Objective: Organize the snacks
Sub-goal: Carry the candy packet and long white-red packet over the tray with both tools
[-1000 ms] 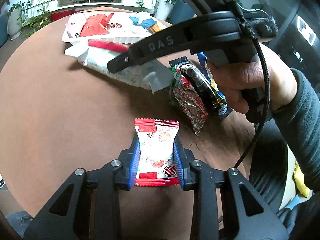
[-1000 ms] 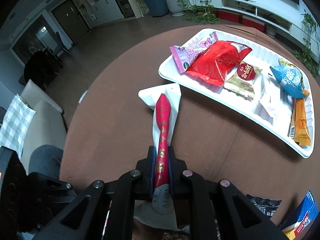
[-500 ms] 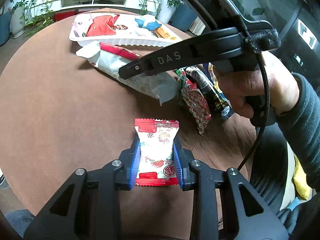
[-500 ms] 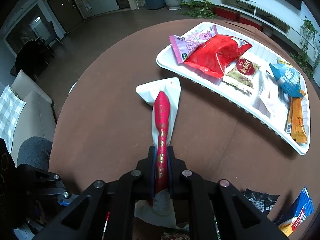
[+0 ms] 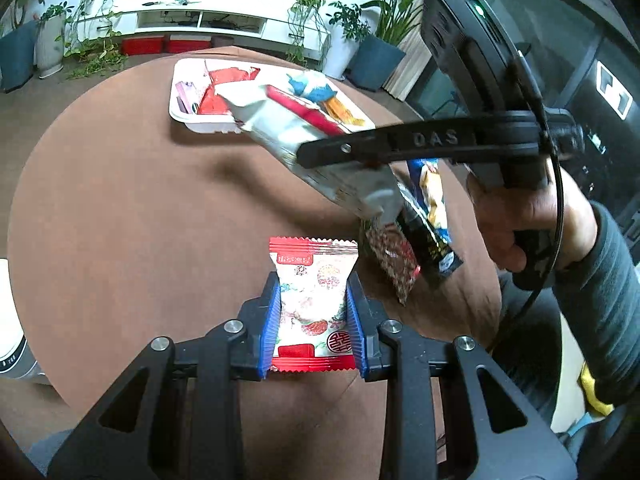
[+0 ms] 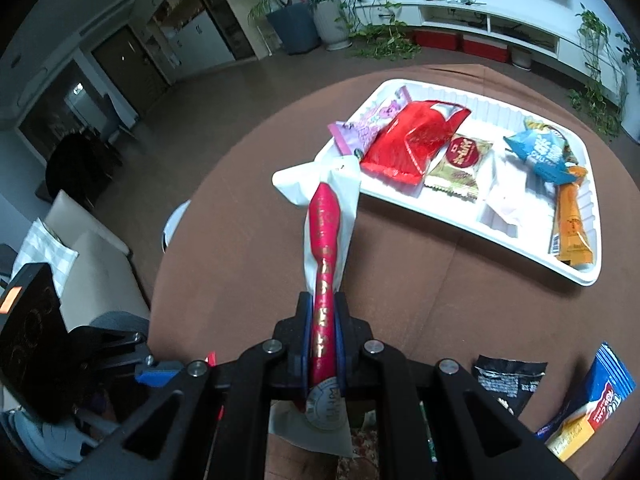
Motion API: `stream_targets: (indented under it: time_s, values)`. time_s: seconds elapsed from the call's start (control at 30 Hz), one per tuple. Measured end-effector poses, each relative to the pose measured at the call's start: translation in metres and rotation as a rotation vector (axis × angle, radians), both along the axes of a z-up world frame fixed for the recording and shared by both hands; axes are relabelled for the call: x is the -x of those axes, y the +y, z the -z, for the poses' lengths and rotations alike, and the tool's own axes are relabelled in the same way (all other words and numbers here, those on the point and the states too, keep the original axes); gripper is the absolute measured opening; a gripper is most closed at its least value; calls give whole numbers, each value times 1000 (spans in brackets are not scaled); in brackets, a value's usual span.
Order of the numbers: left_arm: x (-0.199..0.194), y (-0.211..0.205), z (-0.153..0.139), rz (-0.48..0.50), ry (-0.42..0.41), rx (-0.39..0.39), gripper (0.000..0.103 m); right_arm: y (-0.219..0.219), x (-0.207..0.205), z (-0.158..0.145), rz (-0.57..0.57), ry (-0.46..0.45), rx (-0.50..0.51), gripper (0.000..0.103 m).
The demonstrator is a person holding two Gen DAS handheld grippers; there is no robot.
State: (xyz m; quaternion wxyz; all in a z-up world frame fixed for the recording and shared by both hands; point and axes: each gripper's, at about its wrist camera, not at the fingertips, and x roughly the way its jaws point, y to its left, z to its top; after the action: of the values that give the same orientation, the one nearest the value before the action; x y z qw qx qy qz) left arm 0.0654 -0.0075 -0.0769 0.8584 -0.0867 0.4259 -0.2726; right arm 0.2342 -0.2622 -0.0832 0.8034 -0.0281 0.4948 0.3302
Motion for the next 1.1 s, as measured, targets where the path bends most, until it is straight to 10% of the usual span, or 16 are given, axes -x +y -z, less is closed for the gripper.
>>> stream_targets:
  time_s: [0.77, 1.1]
  values:
    - [-145, 14, -103, -60, -123, 67, 28, -165, -61, -60, 426, -31, -288, 11]
    - [-227, -29, -107, -51, -93, -1, 28, -138, -115, -65, 446, -16, -330, 11]
